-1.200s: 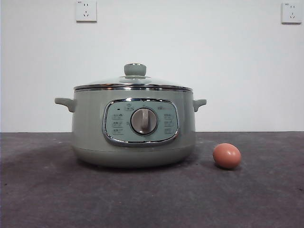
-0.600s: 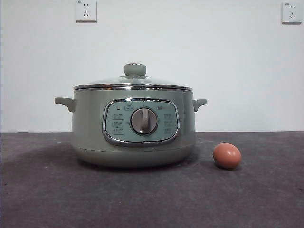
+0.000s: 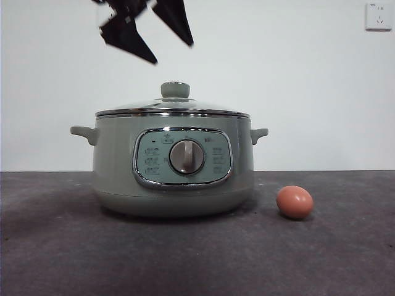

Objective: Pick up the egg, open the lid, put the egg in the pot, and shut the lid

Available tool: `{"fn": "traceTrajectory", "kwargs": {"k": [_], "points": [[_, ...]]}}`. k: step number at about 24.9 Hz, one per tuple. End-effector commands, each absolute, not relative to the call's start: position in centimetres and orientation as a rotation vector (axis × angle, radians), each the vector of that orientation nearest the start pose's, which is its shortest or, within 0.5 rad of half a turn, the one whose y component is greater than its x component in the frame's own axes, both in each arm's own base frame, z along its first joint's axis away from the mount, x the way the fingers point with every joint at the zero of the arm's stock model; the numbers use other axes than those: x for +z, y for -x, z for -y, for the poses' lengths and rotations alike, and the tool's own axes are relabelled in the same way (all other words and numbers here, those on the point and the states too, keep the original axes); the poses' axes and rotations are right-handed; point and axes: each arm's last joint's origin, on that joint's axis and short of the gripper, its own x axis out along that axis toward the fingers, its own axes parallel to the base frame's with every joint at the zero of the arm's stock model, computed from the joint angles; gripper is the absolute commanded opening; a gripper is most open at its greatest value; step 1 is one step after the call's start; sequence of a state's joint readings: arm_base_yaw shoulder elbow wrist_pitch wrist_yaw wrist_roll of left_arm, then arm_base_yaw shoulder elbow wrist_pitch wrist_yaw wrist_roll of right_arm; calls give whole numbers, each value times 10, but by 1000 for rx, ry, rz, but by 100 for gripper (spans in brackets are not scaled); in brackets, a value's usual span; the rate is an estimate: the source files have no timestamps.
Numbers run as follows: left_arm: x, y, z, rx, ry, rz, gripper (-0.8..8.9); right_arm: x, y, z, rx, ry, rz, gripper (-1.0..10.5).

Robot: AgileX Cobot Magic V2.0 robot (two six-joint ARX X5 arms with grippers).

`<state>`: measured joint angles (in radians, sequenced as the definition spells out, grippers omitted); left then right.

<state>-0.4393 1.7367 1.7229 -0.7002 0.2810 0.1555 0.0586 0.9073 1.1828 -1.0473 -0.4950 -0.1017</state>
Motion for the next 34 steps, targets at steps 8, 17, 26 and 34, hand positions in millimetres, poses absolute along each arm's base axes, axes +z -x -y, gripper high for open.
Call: {"fn": "traceTrajectory", "kwargs": {"k": [8,17,26,34], "points": [[314,-363,182,-732,-235,-814,816,372,-145,-22,568,-69,-721,661],[313,-363,181,-708,-247,-825,591,370,-152,-23,568,-73,-735,661],[313,-360,186,-726,-244,-829,398,369,-154,-23,568,-74,-740,661],[311,-357,187,-728,-241,-857,109,369,-155,-23,567,-74,-740,660]]}}
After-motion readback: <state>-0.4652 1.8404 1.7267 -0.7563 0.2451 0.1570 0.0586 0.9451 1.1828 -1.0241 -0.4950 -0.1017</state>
